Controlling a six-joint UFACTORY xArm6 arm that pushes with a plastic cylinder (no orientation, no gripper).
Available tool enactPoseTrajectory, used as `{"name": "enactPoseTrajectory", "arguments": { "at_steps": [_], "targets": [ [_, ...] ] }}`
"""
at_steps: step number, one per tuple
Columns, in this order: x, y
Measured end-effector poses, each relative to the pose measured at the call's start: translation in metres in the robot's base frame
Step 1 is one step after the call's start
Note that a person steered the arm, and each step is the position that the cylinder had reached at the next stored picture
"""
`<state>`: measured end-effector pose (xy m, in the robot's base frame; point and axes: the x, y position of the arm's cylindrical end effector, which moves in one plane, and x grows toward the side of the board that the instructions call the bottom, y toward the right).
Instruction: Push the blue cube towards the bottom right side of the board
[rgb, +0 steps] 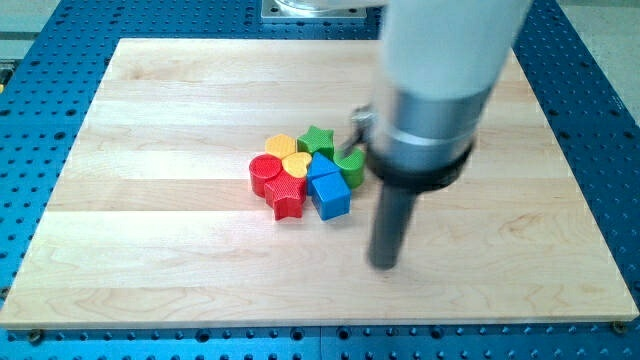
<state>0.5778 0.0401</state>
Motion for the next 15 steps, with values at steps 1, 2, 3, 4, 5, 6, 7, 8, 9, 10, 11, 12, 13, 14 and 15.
{"name": "enactPoseTrajectory", "arguments": {
  "at_steps": [1,2,3,4,5,6,7,8,9,10,11,12,13,14,15],
  "targets": [
    [0.021,-0.067],
    [0.016,-0.155],
    [-0.016,-0.224],
    [-0.073,-0.214],
    [-0.095,-0.158],
    [-0.095,-0.156],
    [-0.076,-0.11],
    [-0.073,-0.044],
    [-0.072,-0.025],
    [-0.068,-0.012],
    [-0.069,0.039],
    [-0.069,0.084],
    [-0.104,0.091],
    [-0.119,0.117],
    [-0.084,0.137]
  ]
}}
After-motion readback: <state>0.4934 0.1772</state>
